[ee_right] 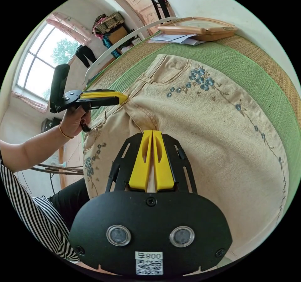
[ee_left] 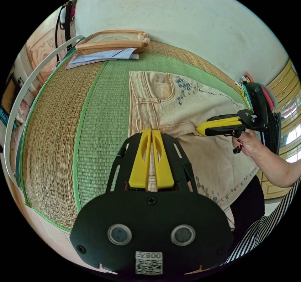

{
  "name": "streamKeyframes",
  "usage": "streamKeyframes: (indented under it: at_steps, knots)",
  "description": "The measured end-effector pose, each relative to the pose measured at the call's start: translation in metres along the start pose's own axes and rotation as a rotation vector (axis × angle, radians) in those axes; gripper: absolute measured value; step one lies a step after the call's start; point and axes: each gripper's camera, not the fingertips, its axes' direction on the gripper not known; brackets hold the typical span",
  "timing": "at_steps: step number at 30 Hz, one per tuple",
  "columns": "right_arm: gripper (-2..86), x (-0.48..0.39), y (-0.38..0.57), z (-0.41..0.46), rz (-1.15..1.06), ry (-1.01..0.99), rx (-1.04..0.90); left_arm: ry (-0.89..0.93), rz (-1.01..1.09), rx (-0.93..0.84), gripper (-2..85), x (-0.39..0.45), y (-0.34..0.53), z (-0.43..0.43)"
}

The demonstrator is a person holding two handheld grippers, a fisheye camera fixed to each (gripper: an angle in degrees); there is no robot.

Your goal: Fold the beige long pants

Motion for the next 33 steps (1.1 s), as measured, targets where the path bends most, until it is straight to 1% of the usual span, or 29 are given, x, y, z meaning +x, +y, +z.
streamKeyframes:
  at_steps: [4, 7, 9, 10, 12, 13, 16, 17, 20, 23, 26, 27, 28, 30, 32, 33]
  knots:
    - [0.2, -0.004, 0.021, -0.006, 0.002, 0.041, 0.032, -0.04, 0.018, -0.021, 0.1, 0.01, -0.006, -0.022]
    - [0.2, -0.004, 0.035, -0.011, 0.022, 0.054, 0.045, -0.043, -0.024, -0.088, 0.1, 0.015, -0.019, -0.042]
    - [0.2, -0.004, 0.042, -0.014, 0.016, 0.069, 0.041, -0.061, 0.003, -0.06, 0.1, 0.028, -0.025, -0.062]
    - [0.2, -0.004, 0.047, -0.016, 0.014, 0.077, 0.043, -0.021, 0.031, -0.026, 0.1, 0.038, -0.03, -0.075]
    - [0.2, -0.003, 0.057, -0.02, 0.013, 0.086, 0.054, 0.048, 0.093, -0.018, 0.1, 0.056, -0.04, -0.086]
    - [0.2, -0.002, 0.065, -0.023, 0.017, 0.085, 0.064, 0.055, 0.133, -0.052, 0.1, 0.067, -0.047, -0.085]
    - [0.2, 0.003, 0.083, -0.031, 0.028, 0.085, 0.087, -0.042, 0.213, -0.203, 0.1, 0.084, -0.053, -0.073]
    - [0.2, 0.005, 0.091, -0.034, 0.025, 0.091, 0.094, -0.036, 0.215, -0.161, 0.1, 0.084, -0.05, -0.08]
    - [0.1, 0.009, 0.11, -0.042, 0.009, 0.102, 0.116, 0.022, 0.134, -0.151, 0.1, 0.081, -0.052, -0.098]
    - [0.1, 0.021, 0.127, -0.053, 0.019, 0.073, 0.12, 0.03, 0.125, -0.15, 0.1, 0.085, -0.057, -0.115]
    - [0.0, 0.045, 0.15, -0.079, 0.113, -0.017, 0.113, -0.008, 0.164, -0.145, 0.1, 0.097, -0.061, -0.134]
    - [0.0, 0.049, 0.16, -0.089, 0.128, -0.025, 0.137, -0.011, 0.166, -0.142, 0.0, 0.098, -0.061, -0.138]
    - [0.0, 0.055, 0.184, -0.112, 0.156, -0.029, 0.201, -0.009, 0.162, -0.136, 0.0, 0.101, -0.062, -0.146]
    - [0.1, 0.065, 0.224, -0.144, 0.217, -0.018, 0.251, 0.001, 0.145, -0.131, 0.0, 0.103, -0.065, -0.157]
    - [0.1, 0.078, 0.276, -0.168, 0.307, 0.017, 0.251, -0.002, 0.132, -0.132, 0.0, 0.109, -0.07, -0.172]
    - [0.1, 0.081, 0.287, -0.17, 0.32, 0.037, 0.235, -0.004, 0.129, -0.133, 0.0, 0.11, -0.071, -0.176]
